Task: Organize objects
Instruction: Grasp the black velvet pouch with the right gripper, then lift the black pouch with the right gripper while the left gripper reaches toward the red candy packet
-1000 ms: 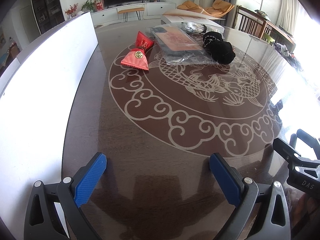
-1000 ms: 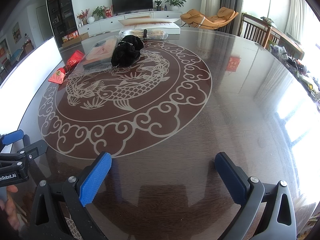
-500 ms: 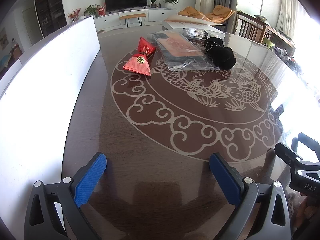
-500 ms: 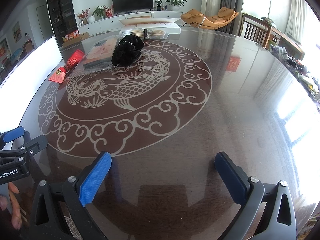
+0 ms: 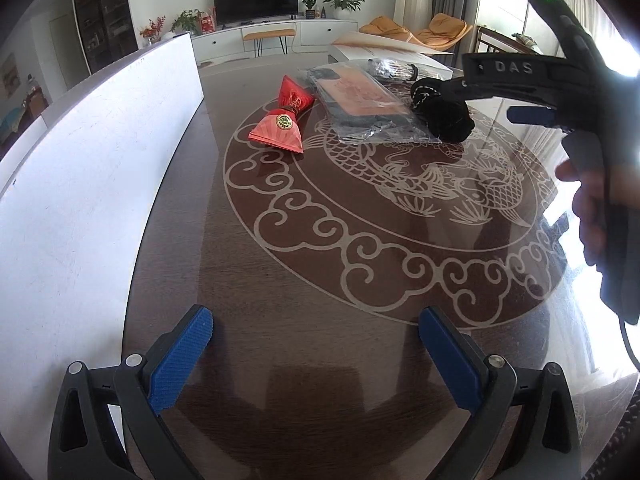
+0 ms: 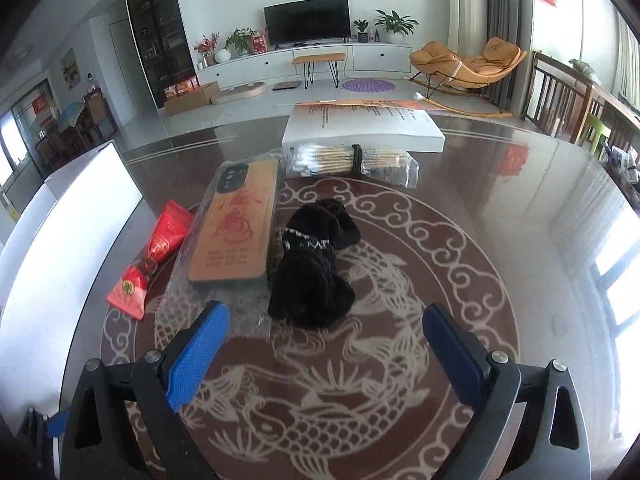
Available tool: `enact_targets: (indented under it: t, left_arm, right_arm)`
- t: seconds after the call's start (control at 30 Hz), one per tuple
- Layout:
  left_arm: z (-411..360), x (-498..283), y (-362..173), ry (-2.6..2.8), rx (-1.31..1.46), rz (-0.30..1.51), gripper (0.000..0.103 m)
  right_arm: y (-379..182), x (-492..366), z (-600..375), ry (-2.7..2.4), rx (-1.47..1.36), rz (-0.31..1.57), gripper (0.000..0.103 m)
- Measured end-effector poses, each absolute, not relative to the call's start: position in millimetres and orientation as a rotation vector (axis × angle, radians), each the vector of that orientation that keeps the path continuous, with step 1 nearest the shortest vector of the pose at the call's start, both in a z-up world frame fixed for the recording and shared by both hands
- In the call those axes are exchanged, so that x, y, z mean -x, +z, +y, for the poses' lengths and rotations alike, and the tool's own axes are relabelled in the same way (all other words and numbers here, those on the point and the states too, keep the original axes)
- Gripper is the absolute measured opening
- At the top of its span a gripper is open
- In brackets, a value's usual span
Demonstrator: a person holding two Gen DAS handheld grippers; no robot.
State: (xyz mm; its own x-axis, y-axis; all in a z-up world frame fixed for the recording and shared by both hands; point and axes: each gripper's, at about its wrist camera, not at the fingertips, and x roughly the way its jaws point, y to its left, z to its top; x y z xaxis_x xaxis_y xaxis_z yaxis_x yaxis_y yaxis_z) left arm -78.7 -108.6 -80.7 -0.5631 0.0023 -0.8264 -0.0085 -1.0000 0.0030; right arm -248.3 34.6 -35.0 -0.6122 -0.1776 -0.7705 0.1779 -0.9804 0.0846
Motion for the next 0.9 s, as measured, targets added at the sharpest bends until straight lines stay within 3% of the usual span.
enact_targets:
  t: [0.1, 0.13, 0.2, 0.67, 0.7, 0.73, 0.8, 0.9]
  left_arm:
    - [-108.0, 80.0, -81.0, 2.773, 1.466, 0.01, 0.103]
    - [-108.1, 80.0, -81.0, 2.773, 1.466, 0.01, 0.103]
    - [-108.1, 80.0, -81.0, 2.773, 1.466, 0.01, 0.103]
    - [-108.1, 80.7, -81.1, 2.774, 1.467, 0.01, 0.103]
    - [-108.1, 80.7, -81.1, 2.774, 1.467, 0.011, 0.103]
    - [-108.1, 80.7, -81.1, 2.774, 1.467, 0.011, 0.103]
    - [-108.1, 80.7, -81.2, 2.774, 1.467, 0.011, 0.103]
    - [-108.1, 80.6, -81.2, 2.774, 1.467, 0.01, 0.103]
  right_arm:
    - [-44.8, 283.5, 23.8, -2.572, -1.361, 0.006, 0.084]
    - [-50.6, 290.6, 20.7, -2.543, -1.398, 0.024, 0.062]
    - [-59.6, 293.1, 20.8, -2.507, -1.431, 0.033, 0.034]
    - [-62.3, 84.3, 102.8, -2.683, -1.288, 0.033, 0.035]
    - [-62.5, 78.2, 104.8, -2.7, -1.281, 0.027, 0.04]
    - [-62.5, 75.4, 107.3, -2.714, -1.28, 0.026, 0.057]
    - [-61.4, 74.7, 111.5, -2.741, -1.27, 0.025, 0.077]
    - [-60.2, 76.8, 115.8, -2.763, -1.262, 0.024, 0.081]
